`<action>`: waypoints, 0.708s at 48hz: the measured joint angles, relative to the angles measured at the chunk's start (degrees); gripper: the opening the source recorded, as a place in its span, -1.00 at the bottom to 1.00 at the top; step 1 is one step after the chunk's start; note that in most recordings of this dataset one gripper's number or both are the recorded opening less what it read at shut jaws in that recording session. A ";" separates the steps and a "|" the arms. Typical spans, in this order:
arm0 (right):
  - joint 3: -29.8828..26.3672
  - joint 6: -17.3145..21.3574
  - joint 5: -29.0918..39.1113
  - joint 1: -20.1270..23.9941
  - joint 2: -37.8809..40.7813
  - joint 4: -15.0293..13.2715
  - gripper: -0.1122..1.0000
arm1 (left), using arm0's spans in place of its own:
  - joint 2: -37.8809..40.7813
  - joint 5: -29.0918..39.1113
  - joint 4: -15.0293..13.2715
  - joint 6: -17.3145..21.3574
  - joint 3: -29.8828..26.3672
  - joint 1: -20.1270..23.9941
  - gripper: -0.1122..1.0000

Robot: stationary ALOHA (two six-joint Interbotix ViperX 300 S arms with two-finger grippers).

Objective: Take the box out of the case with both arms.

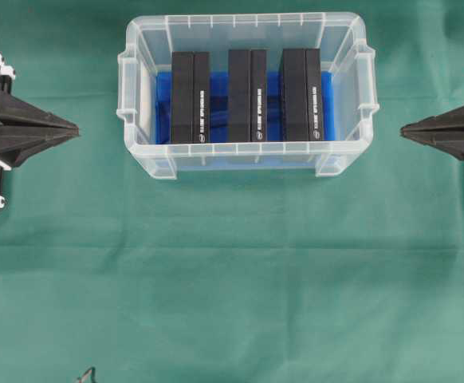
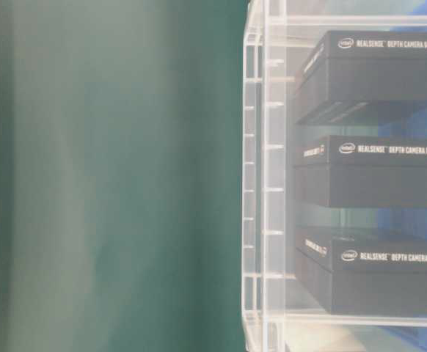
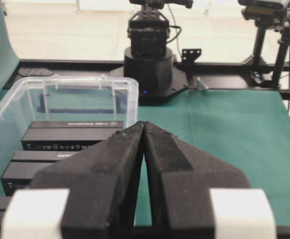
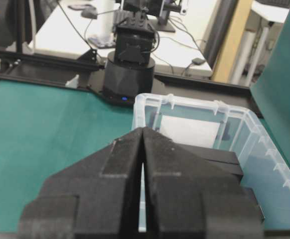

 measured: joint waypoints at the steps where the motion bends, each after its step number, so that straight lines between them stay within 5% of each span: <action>1: 0.00 0.00 0.00 -0.09 0.00 0.00 -0.80 | 0.00 0.09 0.00 0.00 -0.09 0.00 -0.79; 20: -6.94 2.11 8.17 -0.09 0.35 0.09 -0.80 | -1.23 2.99 0.97 -1.05 -4.22 0.00 -0.79; 34: -23.38 10.20 26.89 -0.18 0.79 0.09 -0.80 | -1.14 19.95 0.97 -1.41 -19.25 0.00 -0.79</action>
